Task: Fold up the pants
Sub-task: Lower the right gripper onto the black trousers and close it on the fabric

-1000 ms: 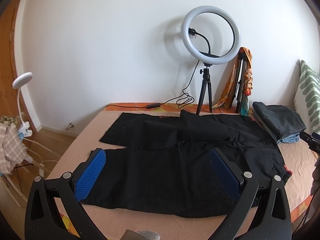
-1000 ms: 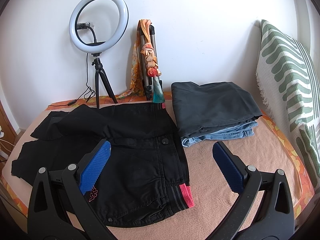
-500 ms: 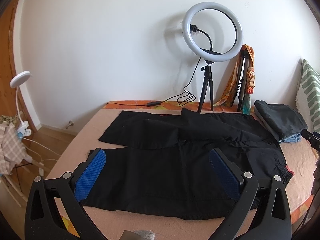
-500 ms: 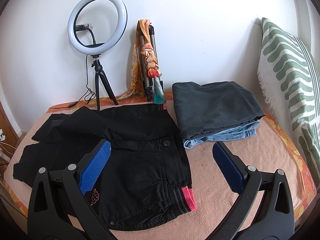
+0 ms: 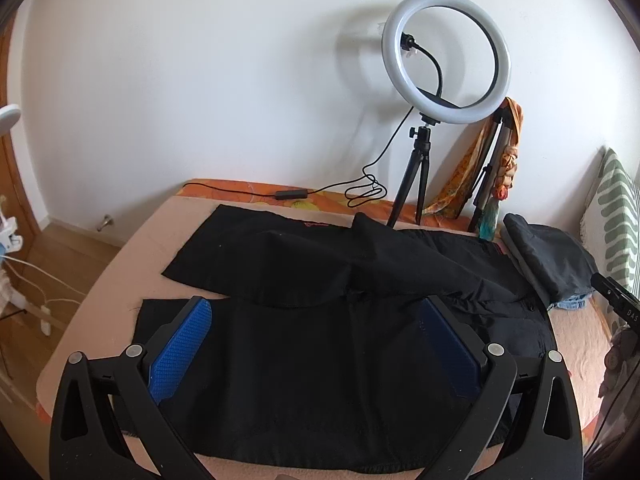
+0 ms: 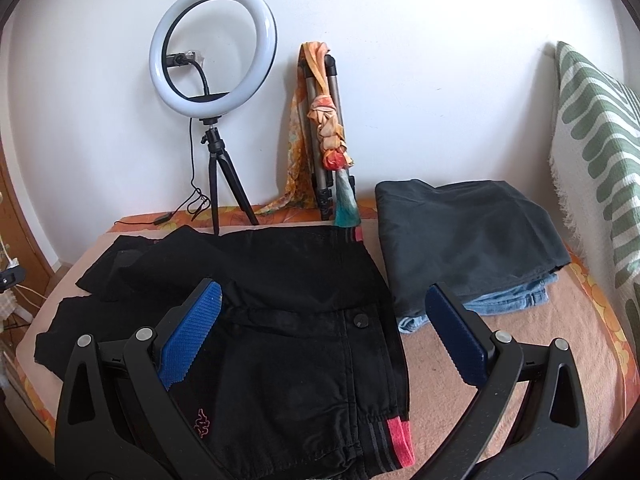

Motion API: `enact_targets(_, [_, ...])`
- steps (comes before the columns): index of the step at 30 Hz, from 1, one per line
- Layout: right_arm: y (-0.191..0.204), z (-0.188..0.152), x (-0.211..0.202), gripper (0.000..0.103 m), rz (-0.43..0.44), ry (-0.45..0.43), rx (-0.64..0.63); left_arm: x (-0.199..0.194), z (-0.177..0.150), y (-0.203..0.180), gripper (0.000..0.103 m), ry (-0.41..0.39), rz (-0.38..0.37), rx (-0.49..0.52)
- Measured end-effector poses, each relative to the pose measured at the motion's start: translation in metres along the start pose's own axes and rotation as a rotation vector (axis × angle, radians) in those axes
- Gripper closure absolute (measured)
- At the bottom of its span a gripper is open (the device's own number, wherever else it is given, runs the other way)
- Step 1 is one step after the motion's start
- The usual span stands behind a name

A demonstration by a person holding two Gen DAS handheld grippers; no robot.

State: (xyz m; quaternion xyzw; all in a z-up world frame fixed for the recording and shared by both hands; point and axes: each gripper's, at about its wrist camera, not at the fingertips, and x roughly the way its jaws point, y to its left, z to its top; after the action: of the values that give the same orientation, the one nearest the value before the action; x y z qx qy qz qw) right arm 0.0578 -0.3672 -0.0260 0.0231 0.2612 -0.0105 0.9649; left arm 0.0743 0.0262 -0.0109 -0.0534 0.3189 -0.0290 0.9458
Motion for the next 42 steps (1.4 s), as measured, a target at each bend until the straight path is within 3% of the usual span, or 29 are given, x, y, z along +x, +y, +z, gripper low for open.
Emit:
enact_targets(3, [0.005, 0.014, 0.019, 0.000, 0.067, 0.029, -0.021, 0.014, 0.012, 0.004, 0.000, 0.006, 0.037, 0.010])
enact_targets(11, [0.031, 0.049, 0.095, 0.000, 0.215, 0.144, -0.128, 0.063, 0.036, 0.015, 0.001, 0.041, 0.048, -0.030])
enact_targets(16, [0.045, 0.063, 0.140, 0.000, 0.241, 0.201, -0.204, 0.091, 0.050, 0.021, 0.001, 0.082, 0.030, -0.052])
enact_targets(22, [0.062, 0.073, 0.195, 0.001, 0.231, 0.262, -0.382, 0.126, 0.061, 0.023, 0.001, 0.131, 0.016, -0.014])
enact_targets(28, [0.080, 0.072, 0.261, 0.012, 0.292, 0.395, -0.513, 0.157, 0.062, 0.029, 0.001, 0.176, -0.004, -0.035])
enact_targets(34, [0.096, 0.060, 0.322, 0.023, 0.343, 0.496, -0.561, 0.183, 0.051, 0.032, 0.001, 0.199, -0.019, -0.050])
enact_targets(42, [0.097, 0.048, 0.357, 0.024, 0.403, 0.549, -0.604, 0.210, 0.040, 0.045, 0.002, 0.250, -0.017, -0.097])
